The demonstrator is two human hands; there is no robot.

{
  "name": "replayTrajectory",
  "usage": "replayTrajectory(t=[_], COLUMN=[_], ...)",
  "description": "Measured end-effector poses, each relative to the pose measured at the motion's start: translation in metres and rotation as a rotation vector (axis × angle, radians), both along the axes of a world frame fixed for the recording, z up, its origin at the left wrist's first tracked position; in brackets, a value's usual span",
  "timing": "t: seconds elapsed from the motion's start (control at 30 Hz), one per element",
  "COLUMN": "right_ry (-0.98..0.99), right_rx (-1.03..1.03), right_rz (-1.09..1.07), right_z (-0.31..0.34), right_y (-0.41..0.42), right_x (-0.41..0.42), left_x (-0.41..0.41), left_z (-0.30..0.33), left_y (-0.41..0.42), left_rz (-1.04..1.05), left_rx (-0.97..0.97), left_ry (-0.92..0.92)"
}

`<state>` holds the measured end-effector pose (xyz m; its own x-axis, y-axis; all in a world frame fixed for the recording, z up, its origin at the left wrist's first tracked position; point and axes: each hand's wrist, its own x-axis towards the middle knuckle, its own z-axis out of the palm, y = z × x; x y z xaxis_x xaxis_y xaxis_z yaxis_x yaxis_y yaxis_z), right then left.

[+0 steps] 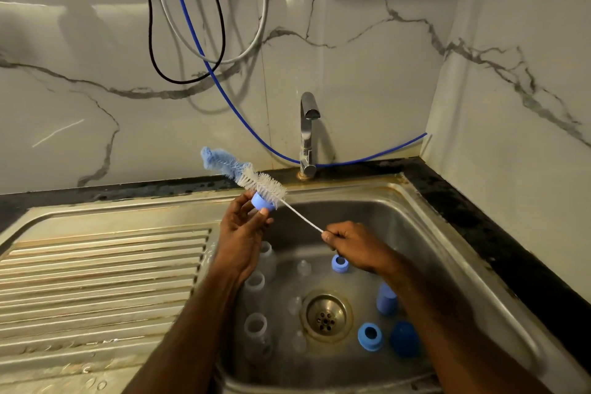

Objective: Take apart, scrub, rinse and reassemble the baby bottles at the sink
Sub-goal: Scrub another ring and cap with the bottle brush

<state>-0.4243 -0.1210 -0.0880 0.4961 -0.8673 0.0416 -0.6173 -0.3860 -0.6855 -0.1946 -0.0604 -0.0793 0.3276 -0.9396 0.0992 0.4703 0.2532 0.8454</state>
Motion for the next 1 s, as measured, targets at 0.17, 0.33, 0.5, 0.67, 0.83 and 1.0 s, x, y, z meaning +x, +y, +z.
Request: replayTrajectory(t=[0.17, 0.33, 0.5, 0.67, 0.83, 1.0], right_ry=[-0.025, -0.011, 0.011, 0.016, -0.027, -0.007], right_rx=[-0.026, -0.071, -0.071, -0.07, -0.117, -0.137], right_rz=[0.013, 0.023, 0.018, -0.006, 0.033, 0.07], right_z=[-0.001, 0.004, -0.001, -0.003, -0.001, 0.005], right_y=[0.003, 0.0, -0.001, -0.002, 0.003, 0.004], right_x=[0.007, -0.006, -0.001, -0.005, 0.005, 0.003], left_x=[-0.01, -0.003, -0.01, -0.002, -0.013, -0.008], left_z=[0.002, 0.005, 0.007, 0.006, 0.006, 0.011], left_y=[0.002, -0.002, 0.003, 0.005, 0.002, 0.003], left_rz=[-0.011, -0.039, -0.004, 0.01, -0.043, -0.131], left_rx=[0.063, 0.17, 0.149, 0.122, 0.211, 0.265], left_ry=[0.002, 0.114, 0.098, -0.021, -0.052, 0.19])
